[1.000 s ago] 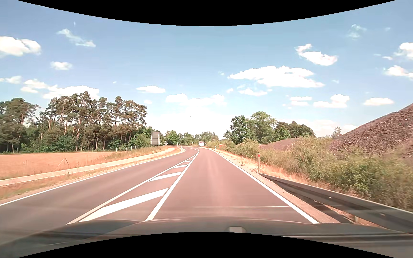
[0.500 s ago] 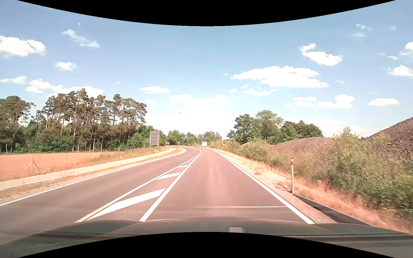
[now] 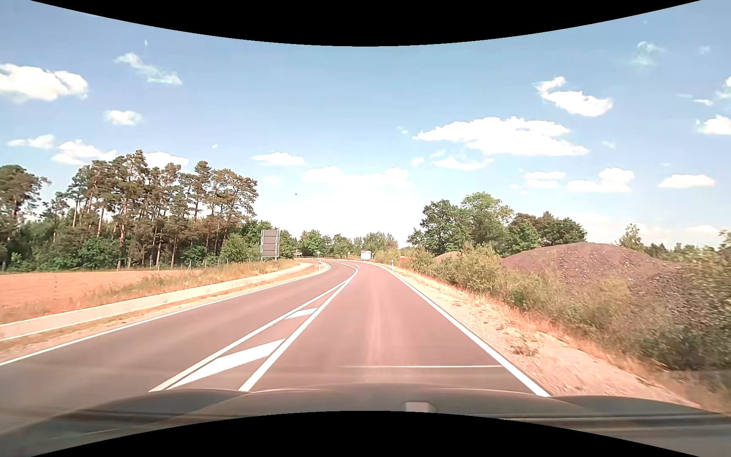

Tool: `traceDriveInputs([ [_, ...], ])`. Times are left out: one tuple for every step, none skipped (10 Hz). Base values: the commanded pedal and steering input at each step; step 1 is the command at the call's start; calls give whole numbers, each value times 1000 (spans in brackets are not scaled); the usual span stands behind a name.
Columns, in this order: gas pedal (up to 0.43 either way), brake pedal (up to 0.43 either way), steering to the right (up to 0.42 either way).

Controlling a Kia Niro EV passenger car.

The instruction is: Follow the waypoints while adhering to traffic rules and regulations

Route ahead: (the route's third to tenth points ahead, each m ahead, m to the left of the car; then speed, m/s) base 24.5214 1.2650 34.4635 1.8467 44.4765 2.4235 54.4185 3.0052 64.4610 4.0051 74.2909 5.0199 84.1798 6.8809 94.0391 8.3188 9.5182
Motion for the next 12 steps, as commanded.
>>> traceDriveInputs([
  [319,0,-8],
  [331,0,-8],
  [331,0,-8],
  [331,0,-8],
  [331,0,-8],
  [331,0,-8],
  [331,0,-7],
  [331,0,-7],
  [331,0,-7],
  [331,0,-7],
  [331,0,-7],
  [287,0,-7],
])
